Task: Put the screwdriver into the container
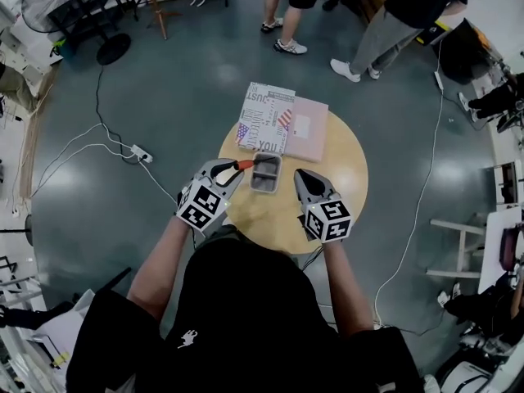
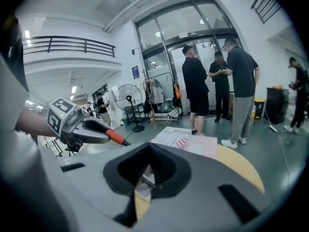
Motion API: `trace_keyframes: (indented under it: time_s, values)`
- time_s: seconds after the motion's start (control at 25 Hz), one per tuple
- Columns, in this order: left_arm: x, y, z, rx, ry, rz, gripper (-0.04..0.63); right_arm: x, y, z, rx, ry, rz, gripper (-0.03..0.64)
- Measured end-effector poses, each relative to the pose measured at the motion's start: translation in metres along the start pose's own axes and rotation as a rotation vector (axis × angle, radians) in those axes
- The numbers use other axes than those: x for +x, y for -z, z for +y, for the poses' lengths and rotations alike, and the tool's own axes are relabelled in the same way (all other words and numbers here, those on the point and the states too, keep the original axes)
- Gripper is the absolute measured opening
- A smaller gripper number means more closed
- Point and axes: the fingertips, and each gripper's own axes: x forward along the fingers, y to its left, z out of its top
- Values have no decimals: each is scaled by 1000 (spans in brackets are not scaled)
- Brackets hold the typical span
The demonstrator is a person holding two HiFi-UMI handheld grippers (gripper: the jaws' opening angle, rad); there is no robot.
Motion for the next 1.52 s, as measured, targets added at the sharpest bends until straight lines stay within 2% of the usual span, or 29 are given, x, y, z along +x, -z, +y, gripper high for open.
trace_keyframes:
  time_s: [0.36, 0.92, 1.28, 1.52]
  values:
    - [16, 20, 7, 26, 125, 23, 94, 4, 5, -3, 59, 114, 1, 2]
    - [43, 44, 19, 108, 311, 71, 92, 0, 22, 3, 149, 289, 5, 2]
    - [66, 53, 16, 149, 401, 102, 94, -10, 37, -1, 214, 377, 23, 2]
    - [77, 55, 15, 176, 439, 118, 94, -11, 40, -3, 238, 405, 30, 2]
